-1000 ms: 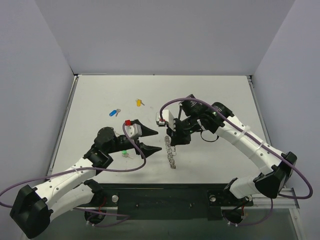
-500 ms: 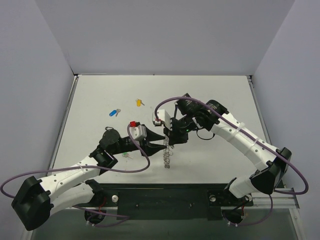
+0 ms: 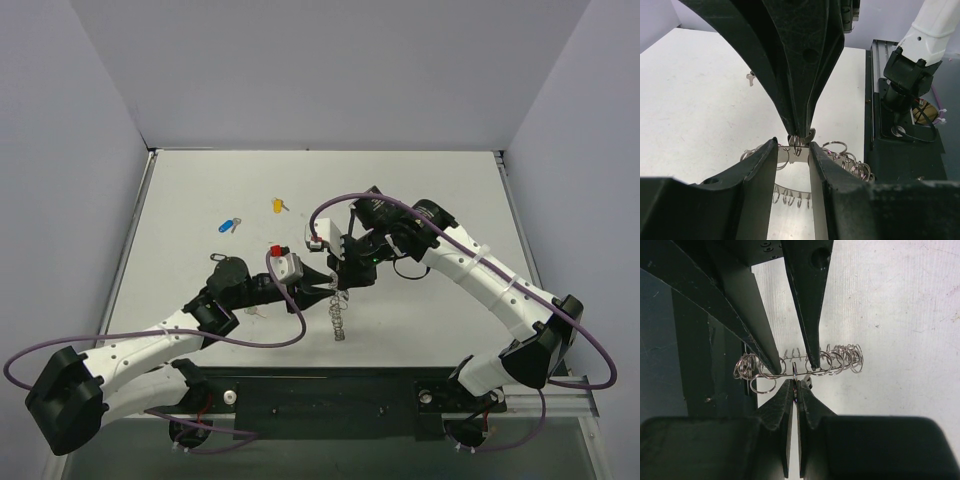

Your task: Put the keys on the keyring

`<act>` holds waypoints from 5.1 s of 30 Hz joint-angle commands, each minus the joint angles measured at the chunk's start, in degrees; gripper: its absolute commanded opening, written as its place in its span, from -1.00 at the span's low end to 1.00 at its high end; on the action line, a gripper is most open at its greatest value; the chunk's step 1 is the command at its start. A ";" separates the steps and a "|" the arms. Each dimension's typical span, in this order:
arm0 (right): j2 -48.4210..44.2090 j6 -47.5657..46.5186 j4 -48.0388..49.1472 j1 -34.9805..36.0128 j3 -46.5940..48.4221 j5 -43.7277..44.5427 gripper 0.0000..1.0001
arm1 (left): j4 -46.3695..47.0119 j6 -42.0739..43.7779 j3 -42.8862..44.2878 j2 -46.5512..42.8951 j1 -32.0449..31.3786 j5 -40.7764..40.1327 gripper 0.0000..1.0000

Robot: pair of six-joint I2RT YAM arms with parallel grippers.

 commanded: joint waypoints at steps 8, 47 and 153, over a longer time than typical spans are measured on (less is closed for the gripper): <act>-0.25 0.67 -0.36 0.08 2.53 -1.10 -1.00 | -1.18 2.39 4.10 1.55 -1.07 -0.35 -0.35; -5.44 -8.39 2.45 -5.64 -2.31 -18.15 0.12 | 40.38 -19.83 -14.45 -3.20 -0.28 -11.68 -1.00; -5.79 13.94 15.99 2.45 -7.40 -0.58 -1.00 | 38.89 -26.44 -13.48 -3.02 1.39 -24.17 -1.00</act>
